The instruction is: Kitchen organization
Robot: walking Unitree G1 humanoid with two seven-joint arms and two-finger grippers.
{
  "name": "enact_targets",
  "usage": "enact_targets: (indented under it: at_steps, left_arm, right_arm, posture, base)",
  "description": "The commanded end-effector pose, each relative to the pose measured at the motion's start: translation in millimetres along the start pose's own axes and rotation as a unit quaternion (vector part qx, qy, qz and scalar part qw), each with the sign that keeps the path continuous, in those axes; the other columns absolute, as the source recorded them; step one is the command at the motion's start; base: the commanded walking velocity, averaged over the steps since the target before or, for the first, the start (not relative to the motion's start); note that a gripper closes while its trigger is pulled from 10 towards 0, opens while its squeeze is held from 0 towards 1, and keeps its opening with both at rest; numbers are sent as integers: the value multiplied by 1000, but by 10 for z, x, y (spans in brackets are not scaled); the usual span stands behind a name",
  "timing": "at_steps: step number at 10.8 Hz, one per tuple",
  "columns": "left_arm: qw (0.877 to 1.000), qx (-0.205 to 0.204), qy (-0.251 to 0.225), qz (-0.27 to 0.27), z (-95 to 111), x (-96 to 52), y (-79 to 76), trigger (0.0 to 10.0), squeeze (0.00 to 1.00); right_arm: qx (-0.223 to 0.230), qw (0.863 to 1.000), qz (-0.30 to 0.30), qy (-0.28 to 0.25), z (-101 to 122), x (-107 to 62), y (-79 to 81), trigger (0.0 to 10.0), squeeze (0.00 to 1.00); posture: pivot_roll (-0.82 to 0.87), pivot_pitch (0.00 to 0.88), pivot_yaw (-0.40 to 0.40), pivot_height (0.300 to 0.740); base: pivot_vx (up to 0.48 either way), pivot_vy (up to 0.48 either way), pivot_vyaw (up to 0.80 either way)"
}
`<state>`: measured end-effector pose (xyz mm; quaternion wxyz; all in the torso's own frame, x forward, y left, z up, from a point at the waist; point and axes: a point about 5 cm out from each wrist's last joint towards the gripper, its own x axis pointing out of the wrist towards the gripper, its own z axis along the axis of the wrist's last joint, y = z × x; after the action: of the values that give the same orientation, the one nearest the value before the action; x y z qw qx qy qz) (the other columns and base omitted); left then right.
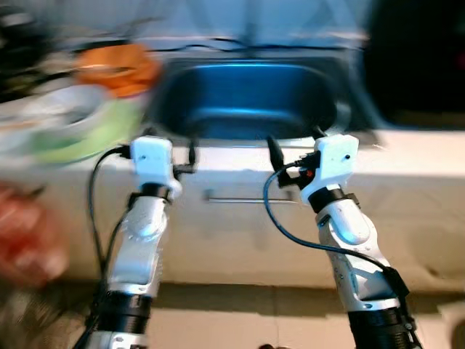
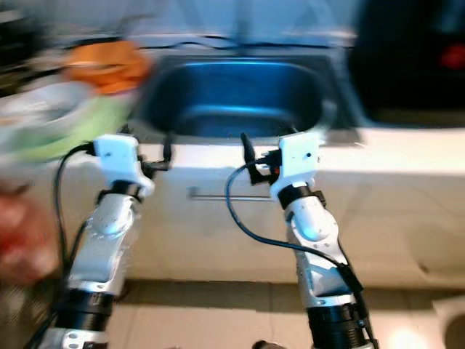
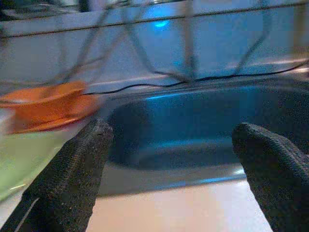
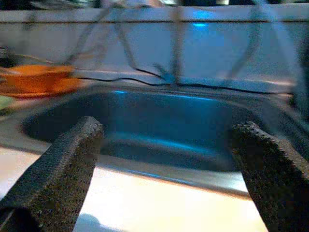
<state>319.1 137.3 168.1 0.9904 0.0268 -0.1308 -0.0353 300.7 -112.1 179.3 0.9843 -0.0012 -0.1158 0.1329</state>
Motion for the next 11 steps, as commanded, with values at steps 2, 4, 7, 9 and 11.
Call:
enact_targets:
  at_steps: [2,4,7,9,11]
  left_arm:
    - [1000,2,-3,13,3,14,66,10000,0]
    - [999,16,-7,28,49,28,160,10000,0]
    - [999,18,-17,49,109,30,239,10000,0]
    - [999,17,-19,48,123,29,232,10000,0]
    - [999,18,-20,43,137,27,226,10000,0]
  right_arm:
    - [3,1000,6,-16,61,55,14,10000,0]
    - [-16,1000,9,-20,78,74,9,10000,0]
    - [-17,999,7,-30,122,104,11,10000,0]
    - [-16,999,5,-35,145,110,13,10000,0]
    - [-17,999,4,-37,153,106,9,10000,0]
  posture:
    - [-10,29,37,740]
    - [-11,17,39,740]
    - [-7,13,41,740]
    - [-9,18,41,740]
    - [-9,22,40,740]
  base:
    - [0,0,-400]
    - [0,0,0]
    - [0,0,0]
    - [0,0,0]
    - [285,0,0]
